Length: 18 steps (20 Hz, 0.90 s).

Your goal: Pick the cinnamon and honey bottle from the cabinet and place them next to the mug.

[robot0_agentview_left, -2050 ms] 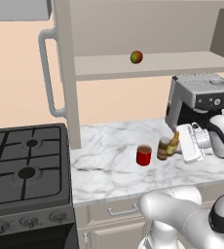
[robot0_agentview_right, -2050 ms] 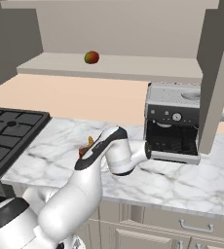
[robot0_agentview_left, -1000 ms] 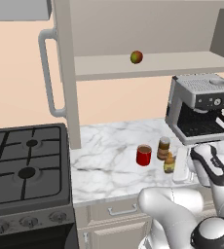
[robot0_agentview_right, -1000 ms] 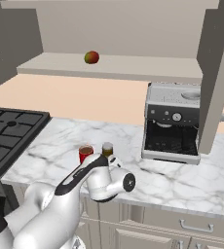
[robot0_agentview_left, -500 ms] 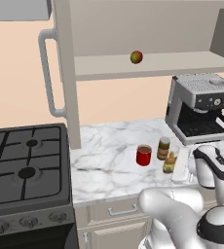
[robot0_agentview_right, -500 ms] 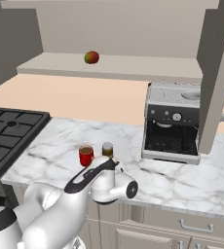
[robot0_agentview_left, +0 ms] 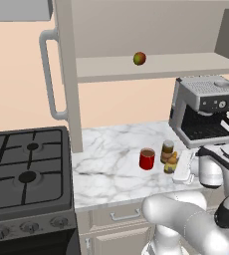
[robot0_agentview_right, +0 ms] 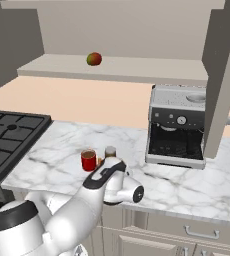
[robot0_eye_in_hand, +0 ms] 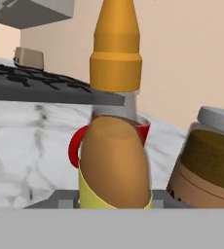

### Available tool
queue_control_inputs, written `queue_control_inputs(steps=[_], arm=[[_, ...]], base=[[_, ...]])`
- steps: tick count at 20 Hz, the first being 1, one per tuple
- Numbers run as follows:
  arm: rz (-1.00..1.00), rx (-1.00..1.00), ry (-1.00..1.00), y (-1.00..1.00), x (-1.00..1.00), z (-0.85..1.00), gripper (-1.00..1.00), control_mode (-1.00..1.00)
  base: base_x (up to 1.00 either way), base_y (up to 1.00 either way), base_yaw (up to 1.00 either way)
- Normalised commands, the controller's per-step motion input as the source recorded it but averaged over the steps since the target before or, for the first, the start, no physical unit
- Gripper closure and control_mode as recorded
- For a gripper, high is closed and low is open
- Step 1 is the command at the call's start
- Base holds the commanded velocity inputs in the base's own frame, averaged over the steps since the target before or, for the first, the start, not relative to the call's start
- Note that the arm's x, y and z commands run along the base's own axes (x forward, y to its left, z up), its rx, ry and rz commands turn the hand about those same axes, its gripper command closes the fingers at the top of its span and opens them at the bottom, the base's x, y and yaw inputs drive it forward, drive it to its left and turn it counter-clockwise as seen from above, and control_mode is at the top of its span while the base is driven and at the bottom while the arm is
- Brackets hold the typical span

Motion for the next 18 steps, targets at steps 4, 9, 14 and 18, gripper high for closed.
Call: queue_control_inputs(steps=[4,9,14,18], arm=[[0.00,0.00,0.00,-0.08,0.00,-0.14,1.00,-1.00],[0.00,0.00,0.00,0.00,0.00,-0.22,1.00,-1.00],[0.00,0.00,0.00,0.00,0.02,-0.32,1.00,-1.00],[0.00,-0.03,0.00,0.04,0.00,-0.02,1.00,-1.00]], base=[[0.00,0.00,0.00],[0.00,0.00,0.00],[0.00,0.00,0.00],[0.00,0.00,0.00]])
